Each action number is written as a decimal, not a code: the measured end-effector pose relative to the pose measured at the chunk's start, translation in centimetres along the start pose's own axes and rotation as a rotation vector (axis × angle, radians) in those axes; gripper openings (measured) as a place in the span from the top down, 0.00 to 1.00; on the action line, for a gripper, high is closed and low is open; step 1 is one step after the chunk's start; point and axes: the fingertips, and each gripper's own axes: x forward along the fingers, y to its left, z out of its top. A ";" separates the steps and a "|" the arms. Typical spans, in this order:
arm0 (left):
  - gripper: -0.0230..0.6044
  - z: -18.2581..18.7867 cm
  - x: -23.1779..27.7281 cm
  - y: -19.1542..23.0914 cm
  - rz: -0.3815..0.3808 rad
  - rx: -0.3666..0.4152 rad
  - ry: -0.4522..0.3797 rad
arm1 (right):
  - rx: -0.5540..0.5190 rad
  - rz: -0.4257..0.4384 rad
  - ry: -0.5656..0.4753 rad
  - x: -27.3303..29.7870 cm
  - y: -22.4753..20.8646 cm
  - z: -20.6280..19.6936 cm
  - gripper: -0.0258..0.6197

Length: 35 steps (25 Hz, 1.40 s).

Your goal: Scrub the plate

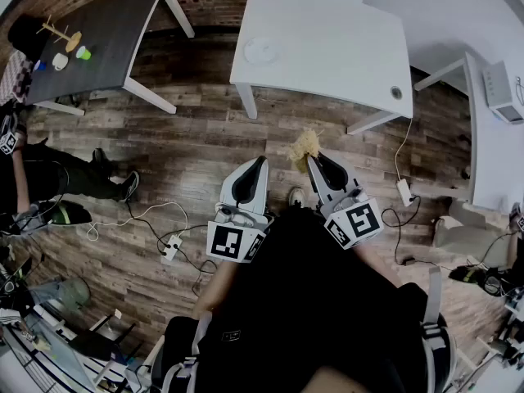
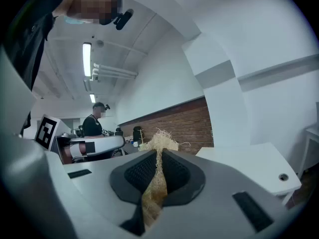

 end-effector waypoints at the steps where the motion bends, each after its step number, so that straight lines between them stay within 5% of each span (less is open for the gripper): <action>1: 0.96 0.1 0.0 0.0 0.000 -0.001 -0.001 | 0.000 0.000 -0.001 0.0 0.1 0.0 0.91; 20: 0.96 -1.0 1.3 -2.4 0.021 0.012 0.017 | 0.024 0.022 -0.012 -2.0 -2.0 0.2 0.91; 35: 0.96 -2.7 3.3 -5.1 0.150 0.037 0.042 | 0.036 0.105 0.008 -3.5 -6.8 -0.8 0.91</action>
